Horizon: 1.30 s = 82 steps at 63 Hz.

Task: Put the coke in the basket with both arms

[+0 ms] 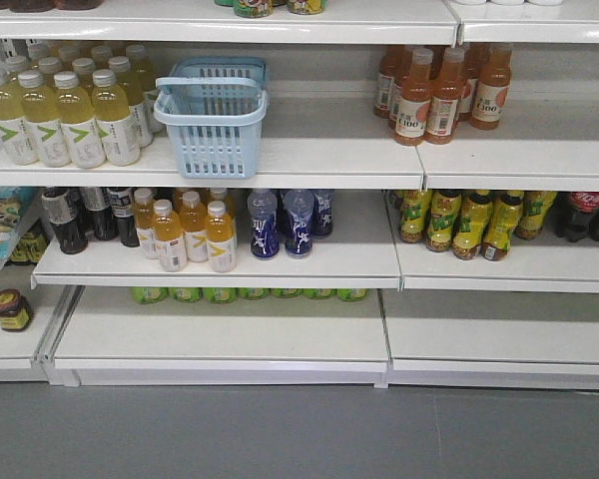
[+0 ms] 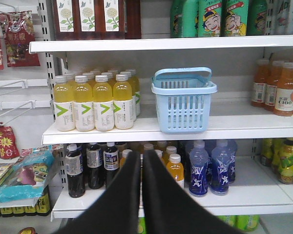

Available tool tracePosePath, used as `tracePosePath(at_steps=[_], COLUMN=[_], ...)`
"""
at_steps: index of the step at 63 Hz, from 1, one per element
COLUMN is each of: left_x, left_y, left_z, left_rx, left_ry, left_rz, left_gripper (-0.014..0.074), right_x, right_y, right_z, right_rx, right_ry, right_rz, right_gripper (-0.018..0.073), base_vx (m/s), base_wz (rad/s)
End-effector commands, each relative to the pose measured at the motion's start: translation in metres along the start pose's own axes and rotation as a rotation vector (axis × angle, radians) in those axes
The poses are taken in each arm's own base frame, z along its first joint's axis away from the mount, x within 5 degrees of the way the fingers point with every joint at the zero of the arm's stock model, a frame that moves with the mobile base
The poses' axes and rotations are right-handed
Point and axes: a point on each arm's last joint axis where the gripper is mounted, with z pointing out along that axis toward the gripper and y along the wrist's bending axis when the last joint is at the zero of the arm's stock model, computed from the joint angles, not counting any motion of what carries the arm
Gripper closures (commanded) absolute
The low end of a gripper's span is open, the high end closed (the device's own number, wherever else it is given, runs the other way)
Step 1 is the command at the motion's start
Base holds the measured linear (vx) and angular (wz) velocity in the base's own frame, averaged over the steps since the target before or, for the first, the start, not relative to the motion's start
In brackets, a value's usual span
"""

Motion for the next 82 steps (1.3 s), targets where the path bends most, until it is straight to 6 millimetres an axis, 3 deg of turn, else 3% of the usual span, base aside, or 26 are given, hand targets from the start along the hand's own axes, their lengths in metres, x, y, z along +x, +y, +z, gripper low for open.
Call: tracePosePath(at_steps=[1, 82], left_x=[-0.0135, -0.0135], left_y=[-0.0013, -0.0013], left_z=[-0.0021, -0.0021], left_rx=[0.015, 0.015], left_ry=[-0.106, -0.106], left_rz=[-0.017, -0.017], left_gripper=[0.0603, 0.0603], right_x=[-0.0053, -0.0053], right_y=[0.0001, 0.0001], right_z=[-0.0010, -0.0010], right_rx=[0.002, 0.002], right_ry=[-0.083, -0.083], right_rz=[-0.015, -0.015], right_gripper=[0.0564, 0.0564], base_vx=[0.20, 0.14], base_wz=[0.01, 0.00])
